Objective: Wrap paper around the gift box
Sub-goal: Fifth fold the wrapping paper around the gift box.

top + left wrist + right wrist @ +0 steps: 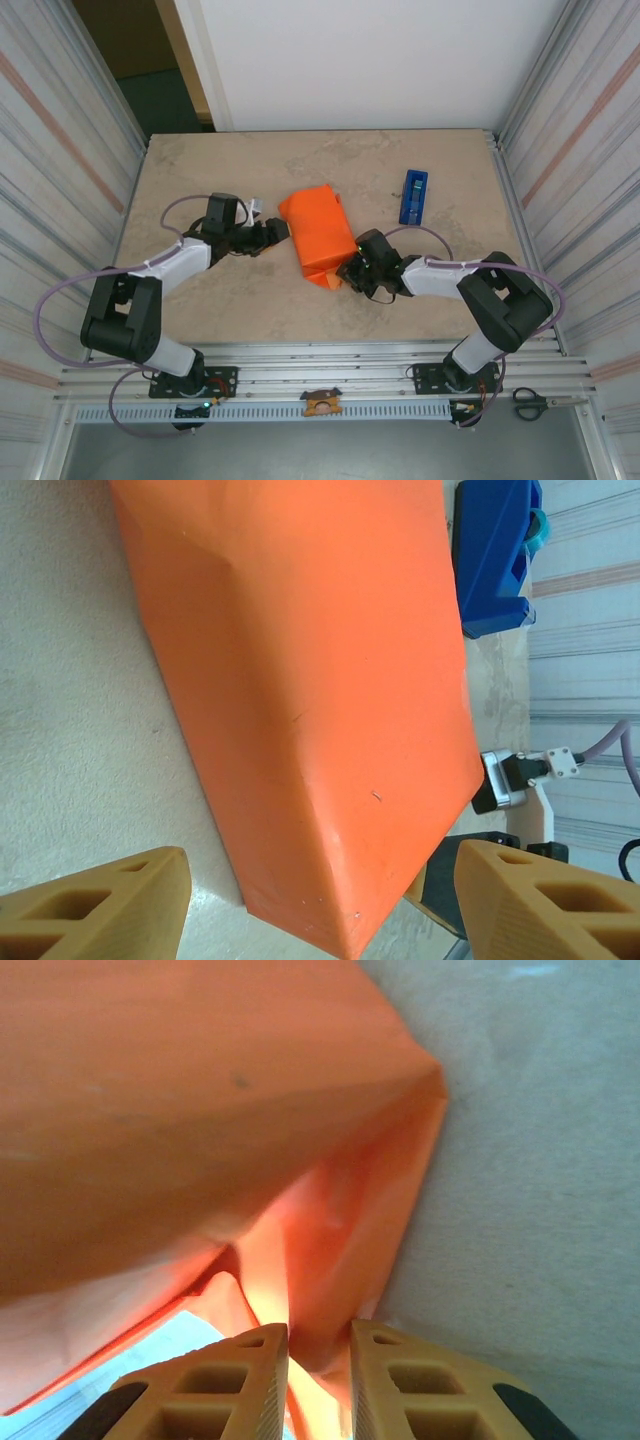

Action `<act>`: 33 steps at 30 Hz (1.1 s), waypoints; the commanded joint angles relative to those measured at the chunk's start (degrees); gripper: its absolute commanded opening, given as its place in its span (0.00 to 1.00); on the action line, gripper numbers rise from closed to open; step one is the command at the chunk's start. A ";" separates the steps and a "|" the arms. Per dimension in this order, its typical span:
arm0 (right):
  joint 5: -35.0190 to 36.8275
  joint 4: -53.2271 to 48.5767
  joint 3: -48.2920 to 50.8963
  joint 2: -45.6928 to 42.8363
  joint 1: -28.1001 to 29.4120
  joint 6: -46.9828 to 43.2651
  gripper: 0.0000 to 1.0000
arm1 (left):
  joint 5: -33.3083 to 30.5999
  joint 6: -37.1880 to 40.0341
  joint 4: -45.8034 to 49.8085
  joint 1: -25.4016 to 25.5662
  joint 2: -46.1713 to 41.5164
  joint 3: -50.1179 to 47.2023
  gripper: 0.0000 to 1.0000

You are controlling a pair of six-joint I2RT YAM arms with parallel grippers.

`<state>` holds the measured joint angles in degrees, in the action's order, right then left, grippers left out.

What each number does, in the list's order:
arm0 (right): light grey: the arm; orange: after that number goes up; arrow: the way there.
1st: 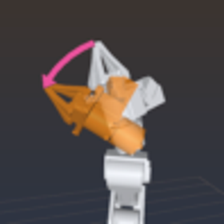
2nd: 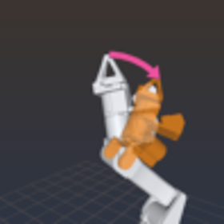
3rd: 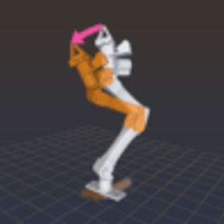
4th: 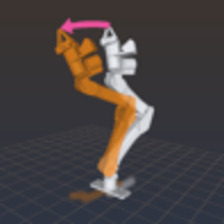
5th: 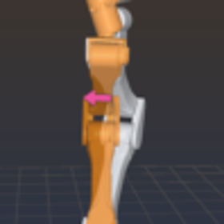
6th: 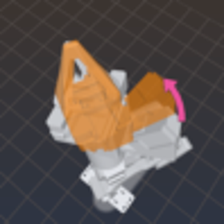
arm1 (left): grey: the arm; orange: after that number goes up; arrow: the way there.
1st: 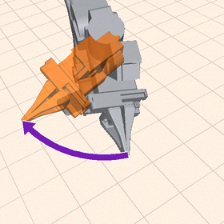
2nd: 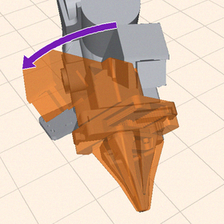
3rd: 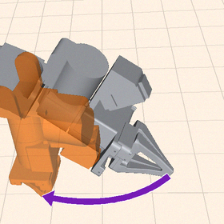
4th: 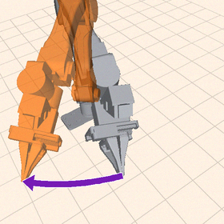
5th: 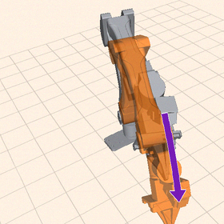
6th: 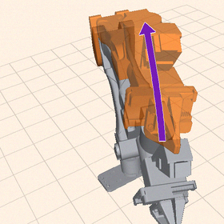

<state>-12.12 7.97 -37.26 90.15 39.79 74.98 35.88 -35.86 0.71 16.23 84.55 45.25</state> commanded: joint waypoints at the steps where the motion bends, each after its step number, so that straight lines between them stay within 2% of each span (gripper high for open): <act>1: -0.68 5.56 0.27 -0.14 -0.39 -0.74 0.24 | -1.43 5.05 1.20 0.75 -4.70 0.46 0.71; 4: -0.80 7.08 0.14 0.43 -0.41 -0.69 0.24 | -3.96 8.63 2.97 2.01 -6.94 0.34 0.71; 8: -0.54 7.39 0.55 -0.13 -0.35 -0.88 0.26 | -13.73 16.48 5.62 6.89 -10.26 0.64 0.73; 12: -0.40 7.76 1.04 -0.62 -0.50 -0.80 0.26 | -24.33 34.06 1.09 16.30 -14.24 -3.17 0.75; 15: -0.28 7.77 1.39 -1.04 -0.55 -0.71 0.26 | -31.66 51.11 -6.37 24.68 -16.76 -8.60 0.81; 18: -0.05 7.42 1.66 -1.60 -0.82 -0.76 0.26 | -32.28 64.51 -11.15 29.45 -16.77 -12.06 0.82; 20: -0.14 7.47 1.82 -1.81 -1.06 -0.71 0.26 | -32.01 68.68 -10.65 30.53 -15.24 -11.83 0.82; 25: -0.19 7.52 2.07 -2.05 -1.36 -0.61 0.26 | -39.07 76.69 -12.29 34.57 -8.90 -10.23 0.83; 29: -0.19 7.83 2.01 -1.78 -1.38 -0.30 0.26 | -41.94 78.79 -15.57 36.11 -4.55 -9.45 0.88; 33: -0.17 8.11 2.01 -1.69 -1.38 -0.10 0.25 | -48.26 78.89 -18.99 37.06 -0.80 -8.35 0.90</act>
<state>-12.43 15.07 -36.10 89.84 38.87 74.91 -6.02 39.77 -13.17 52.66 82.41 34.59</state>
